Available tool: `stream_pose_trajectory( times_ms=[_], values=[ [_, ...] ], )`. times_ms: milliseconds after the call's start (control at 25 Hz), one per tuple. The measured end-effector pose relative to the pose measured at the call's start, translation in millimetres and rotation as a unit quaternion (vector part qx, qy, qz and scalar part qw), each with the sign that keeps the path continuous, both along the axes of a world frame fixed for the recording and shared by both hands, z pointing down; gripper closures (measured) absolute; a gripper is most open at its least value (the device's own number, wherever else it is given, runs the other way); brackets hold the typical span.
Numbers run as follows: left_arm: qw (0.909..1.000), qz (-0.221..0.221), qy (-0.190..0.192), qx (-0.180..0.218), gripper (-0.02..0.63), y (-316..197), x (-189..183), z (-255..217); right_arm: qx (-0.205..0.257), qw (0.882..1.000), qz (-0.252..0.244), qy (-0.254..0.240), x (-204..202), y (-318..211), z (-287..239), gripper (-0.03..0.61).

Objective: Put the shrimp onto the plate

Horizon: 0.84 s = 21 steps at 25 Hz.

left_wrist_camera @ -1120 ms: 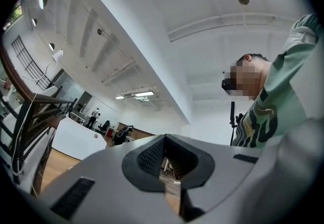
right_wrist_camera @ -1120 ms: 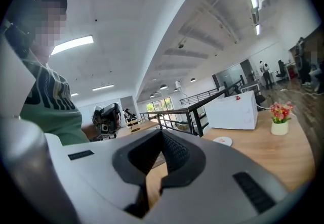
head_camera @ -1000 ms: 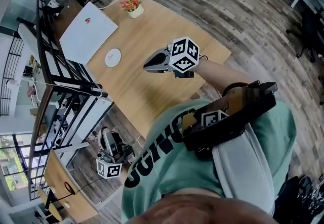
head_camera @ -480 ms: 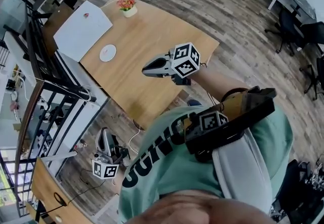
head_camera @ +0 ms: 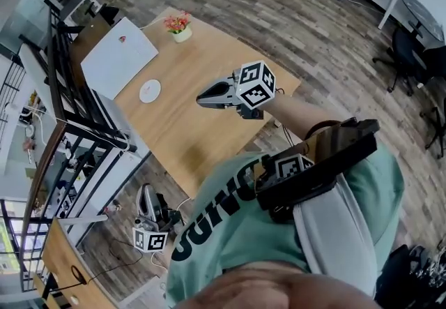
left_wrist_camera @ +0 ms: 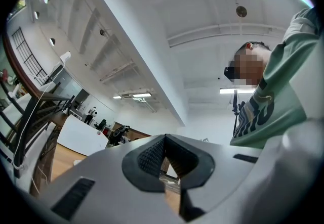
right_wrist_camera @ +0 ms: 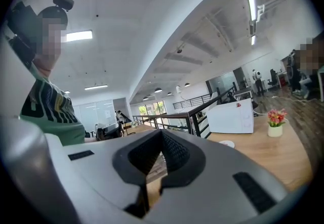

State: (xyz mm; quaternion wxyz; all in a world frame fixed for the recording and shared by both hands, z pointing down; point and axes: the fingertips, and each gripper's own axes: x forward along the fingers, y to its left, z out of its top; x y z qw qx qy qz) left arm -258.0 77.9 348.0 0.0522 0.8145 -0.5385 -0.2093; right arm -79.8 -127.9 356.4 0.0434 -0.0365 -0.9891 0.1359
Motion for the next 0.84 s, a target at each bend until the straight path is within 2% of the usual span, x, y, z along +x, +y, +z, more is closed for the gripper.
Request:
stream_pose_trajectory(
  times_ms=[200, 320, 560, 840],
  values=[
    [0.9998, 0.014, -0.006, -0.010, 0.609, -30.3, 51.6, 2.1, -0.010, 1.000, 0.000, -0.002, 41.0, -28.5, 6.9, 0.572],
    [0.9997, 0.016, -0.012, -0.016, 0.609, -36.6, 66.2, 1.9, -0.017, 1.000, 0.001, -0.006, 54.0, -33.5, 13.6, 0.572],
    [0.9995, 0.017, -0.022, -0.018, 0.609, -35.8, 73.4, -3.6, -0.023, 1.000, 0.010, -0.016, 69.8, -34.7, 16.9, 0.572],
    [0.9993, 0.016, -0.029, -0.019, 0.609, -29.0, 62.9, -7.7, -0.021, 0.999, 0.009, -0.025, 59.7, -26.7, 13.3, 0.572]
  ],
)
